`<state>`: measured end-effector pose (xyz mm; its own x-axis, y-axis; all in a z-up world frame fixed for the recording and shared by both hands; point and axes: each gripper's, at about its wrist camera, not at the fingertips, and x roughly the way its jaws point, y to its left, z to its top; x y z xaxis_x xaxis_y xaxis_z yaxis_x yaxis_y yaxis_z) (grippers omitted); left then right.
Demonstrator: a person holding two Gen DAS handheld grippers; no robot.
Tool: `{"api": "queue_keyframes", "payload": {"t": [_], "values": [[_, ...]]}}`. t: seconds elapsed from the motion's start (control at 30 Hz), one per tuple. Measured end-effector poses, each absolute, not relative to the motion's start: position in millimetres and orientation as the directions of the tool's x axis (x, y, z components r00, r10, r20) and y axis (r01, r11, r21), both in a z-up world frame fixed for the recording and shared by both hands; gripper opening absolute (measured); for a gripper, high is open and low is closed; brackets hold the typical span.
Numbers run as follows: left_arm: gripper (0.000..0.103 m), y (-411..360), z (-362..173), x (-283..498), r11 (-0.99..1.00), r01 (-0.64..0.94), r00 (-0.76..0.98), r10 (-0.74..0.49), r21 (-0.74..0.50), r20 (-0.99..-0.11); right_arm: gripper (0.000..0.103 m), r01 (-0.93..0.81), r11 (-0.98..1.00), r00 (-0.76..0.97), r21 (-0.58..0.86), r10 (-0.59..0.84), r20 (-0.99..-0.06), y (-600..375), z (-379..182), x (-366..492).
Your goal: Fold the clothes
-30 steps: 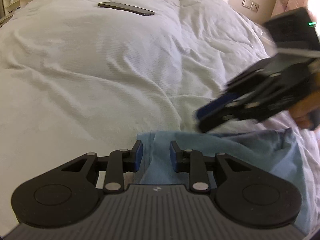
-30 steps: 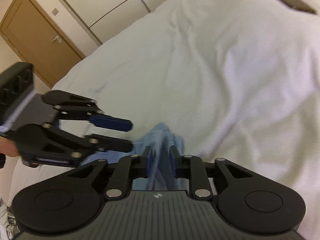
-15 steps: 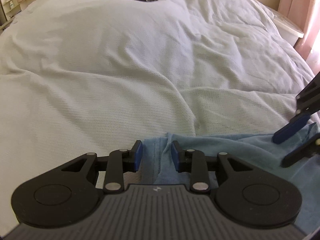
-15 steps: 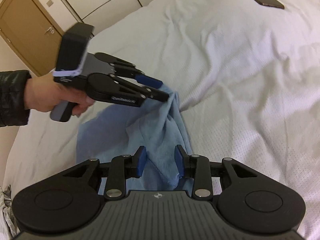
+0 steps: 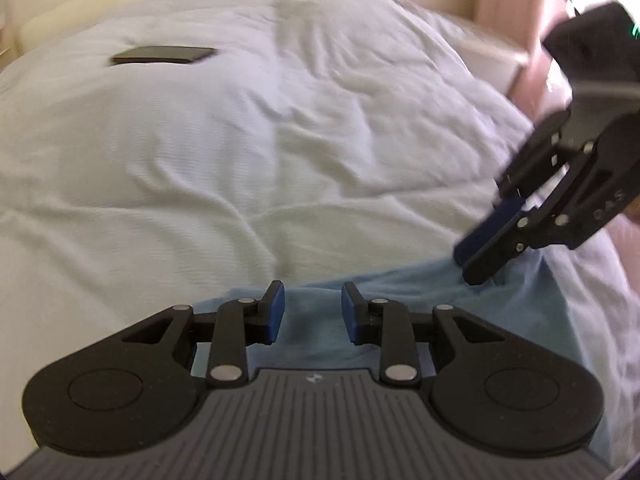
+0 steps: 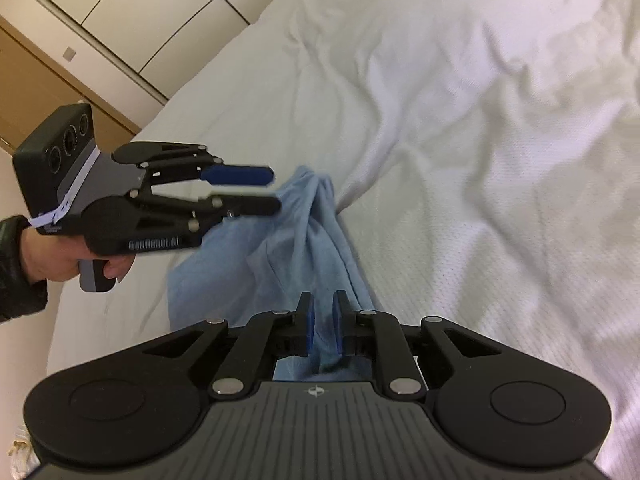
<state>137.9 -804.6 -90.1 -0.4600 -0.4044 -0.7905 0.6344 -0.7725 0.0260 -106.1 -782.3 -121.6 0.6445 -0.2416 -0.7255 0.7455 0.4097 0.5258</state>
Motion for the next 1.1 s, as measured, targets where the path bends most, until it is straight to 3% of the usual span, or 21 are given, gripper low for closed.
{"api": "queue_keyframes", "payload": {"t": [0.03, 0.1, 0.27, 0.33, 0.5, 0.6, 0.67, 0.83, 1.0, 1.07, 1.1], "values": [[0.026, -805, -95, 133, -0.777, 0.628, -0.451, -0.401, 0.035, -0.797, 0.025, 0.751, 0.426, 0.633, 0.504, -0.247, -0.734, -779, -121, -103], [0.028, -810, -108, 126, -0.766, 0.642, -0.421, -0.393, 0.038, -0.818, 0.03, 0.753, 0.448, 0.622, 0.482, -0.245, -0.743, -775, -124, -96], [0.028, -816, -118, 123, -0.737, 0.673, -0.387, -0.411, 0.051, -0.825, 0.025, 0.725, 0.399, 0.662, 0.561, -0.179, -0.728, -777, -131, -96], [0.028, -815, -114, 130, -0.714, 0.699, -0.39, -0.428, 0.041, -0.815, 0.025, 0.732, 0.432, 0.648, 0.526, -0.203, -0.734, -775, -124, -95], [0.027, -809, -101, 150, -0.638, 0.77, -0.392, -0.469, -0.003, -0.791, 0.041, 0.747, 0.519, 0.603, 0.415, -0.267, -0.752, -777, -117, -87], [0.027, -802, -95, 159, -0.608, 0.794, -0.388, -0.482, -0.019, -0.785, 0.039, 0.722, 0.553, 0.604, 0.417, -0.208, -0.769, -781, -131, -77], [0.027, -797, -94, 161, -0.605, 0.796, -0.392, -0.481, -0.026, -0.785, 0.021, 0.71, 0.532, 0.626, 0.461, -0.177, -0.759, -783, -135, -79], [0.027, -790, -99, 152, -0.631, 0.774, -0.429, -0.453, -0.059, -0.781, 0.006, 0.698, 0.345, 0.702, 0.627, -0.155, -0.696, -798, -150, -109], [0.028, -798, -116, 133, -0.64, 0.768, -0.396, -0.441, -0.027, -0.805, 0.007, 0.749, 0.279, 0.658, 0.601, -0.213, -0.722, -802, -154, -127], [0.029, -804, -123, 128, -0.627, 0.779, -0.372, -0.452, -0.007, -0.811, 0.018, 0.769, 0.302, 0.634, 0.564, -0.249, -0.732, -796, -145, -127], [0.03, -806, -123, 128, -0.619, 0.786, -0.364, -0.461, -0.001, -0.809, 0.019, 0.78, 0.312, 0.621, 0.543, -0.275, -0.734, -793, -139, -127]]}}
